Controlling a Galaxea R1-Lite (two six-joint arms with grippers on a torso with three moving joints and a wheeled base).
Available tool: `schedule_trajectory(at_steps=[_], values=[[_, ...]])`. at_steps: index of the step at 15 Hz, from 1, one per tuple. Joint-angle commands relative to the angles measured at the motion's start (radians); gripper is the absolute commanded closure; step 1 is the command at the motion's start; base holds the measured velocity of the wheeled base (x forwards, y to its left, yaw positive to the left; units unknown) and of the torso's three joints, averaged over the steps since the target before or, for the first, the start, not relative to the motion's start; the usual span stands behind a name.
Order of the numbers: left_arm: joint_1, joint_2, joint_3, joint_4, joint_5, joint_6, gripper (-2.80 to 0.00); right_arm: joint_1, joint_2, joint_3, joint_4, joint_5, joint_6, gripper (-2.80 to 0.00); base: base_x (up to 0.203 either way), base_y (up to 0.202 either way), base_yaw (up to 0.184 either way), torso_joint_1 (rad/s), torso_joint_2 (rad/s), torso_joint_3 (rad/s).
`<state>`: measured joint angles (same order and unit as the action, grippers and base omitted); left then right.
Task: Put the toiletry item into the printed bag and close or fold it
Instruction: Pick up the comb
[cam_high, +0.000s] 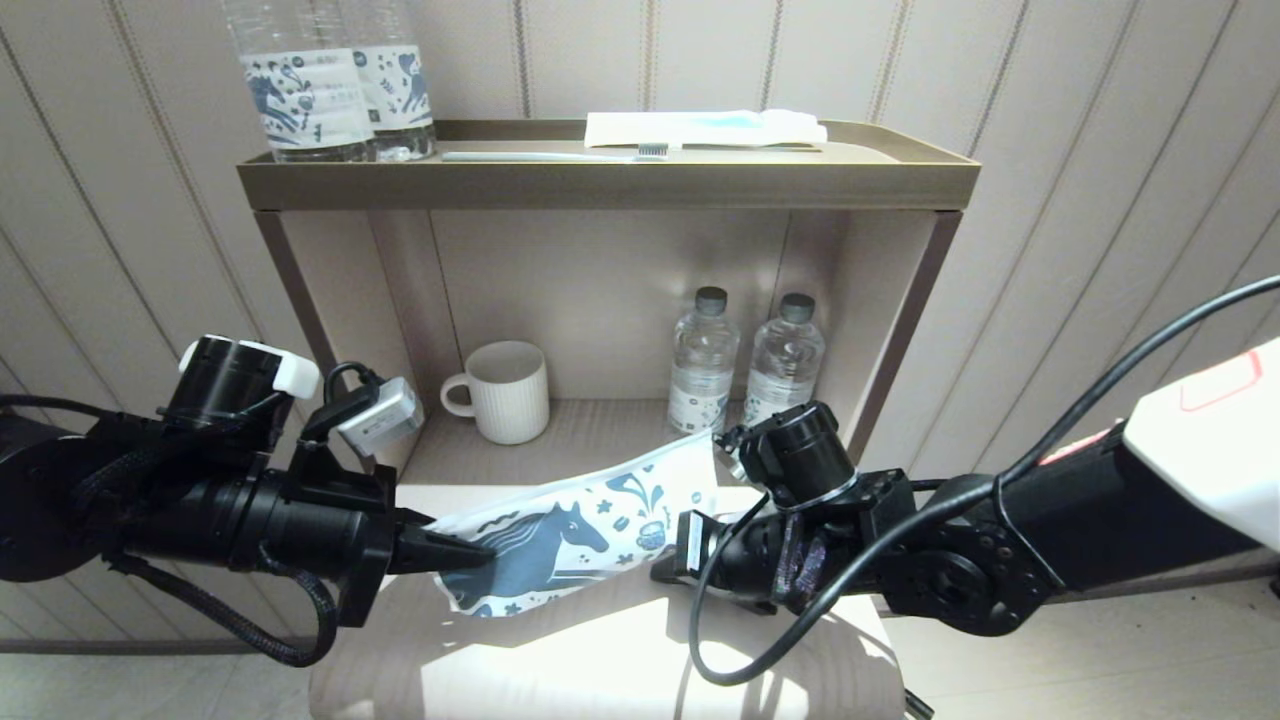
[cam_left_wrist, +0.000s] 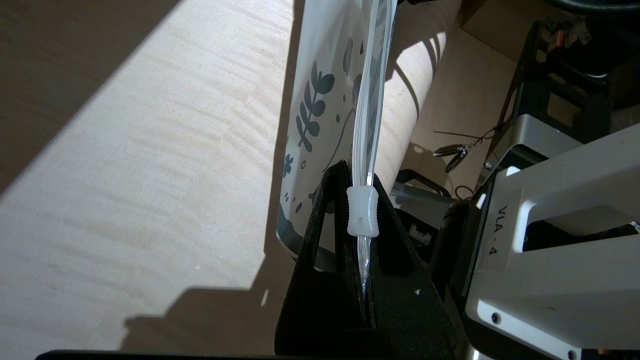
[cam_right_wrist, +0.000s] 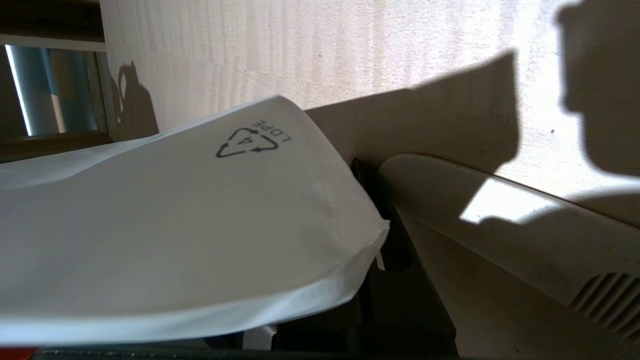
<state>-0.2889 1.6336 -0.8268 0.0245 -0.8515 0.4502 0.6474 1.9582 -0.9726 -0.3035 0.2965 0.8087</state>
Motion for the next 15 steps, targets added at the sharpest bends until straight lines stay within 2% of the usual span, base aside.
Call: schedule_trajectory(at_steps=[1, 15], values=[[0.001, 0.002, 0.0, 0.0, -0.004, 0.002, 0.0, -0.008, -0.016, 0.017, 0.0, 0.001, 0.003, 0.0, 0.0, 0.0, 0.0, 0.0, 0.0, 0.0], [-0.001, -0.001, 0.003, 0.002, -0.004, 0.002, 0.0, -0.062, -0.078, 0.096, -0.004, 0.001, -0.01, 0.0, 0.0, 0.0, 0.0, 0.0, 0.0, 0.0]])
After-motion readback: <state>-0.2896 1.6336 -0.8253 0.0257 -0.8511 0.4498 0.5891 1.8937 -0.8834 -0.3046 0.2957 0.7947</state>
